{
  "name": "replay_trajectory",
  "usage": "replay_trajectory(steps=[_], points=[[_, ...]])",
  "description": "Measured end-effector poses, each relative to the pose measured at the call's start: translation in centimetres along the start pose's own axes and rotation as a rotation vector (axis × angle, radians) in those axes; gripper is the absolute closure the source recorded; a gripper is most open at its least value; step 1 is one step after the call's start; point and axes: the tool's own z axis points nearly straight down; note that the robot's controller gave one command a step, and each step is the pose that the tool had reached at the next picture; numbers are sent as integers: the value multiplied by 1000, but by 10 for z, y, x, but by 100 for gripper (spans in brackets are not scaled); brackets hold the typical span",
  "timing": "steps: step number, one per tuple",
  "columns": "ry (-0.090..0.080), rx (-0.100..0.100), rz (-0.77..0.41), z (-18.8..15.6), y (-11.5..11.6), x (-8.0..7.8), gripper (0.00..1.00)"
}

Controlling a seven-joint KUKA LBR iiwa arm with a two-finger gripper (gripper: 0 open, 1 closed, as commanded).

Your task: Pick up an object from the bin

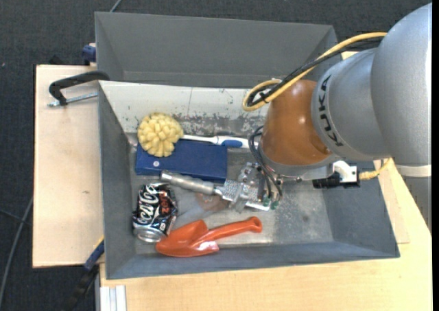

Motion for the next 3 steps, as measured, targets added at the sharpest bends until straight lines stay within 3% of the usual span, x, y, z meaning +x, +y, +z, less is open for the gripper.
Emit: replay_trajectory(steps=[3], points=[[-2,-2,-2,-43,1,0,100]])
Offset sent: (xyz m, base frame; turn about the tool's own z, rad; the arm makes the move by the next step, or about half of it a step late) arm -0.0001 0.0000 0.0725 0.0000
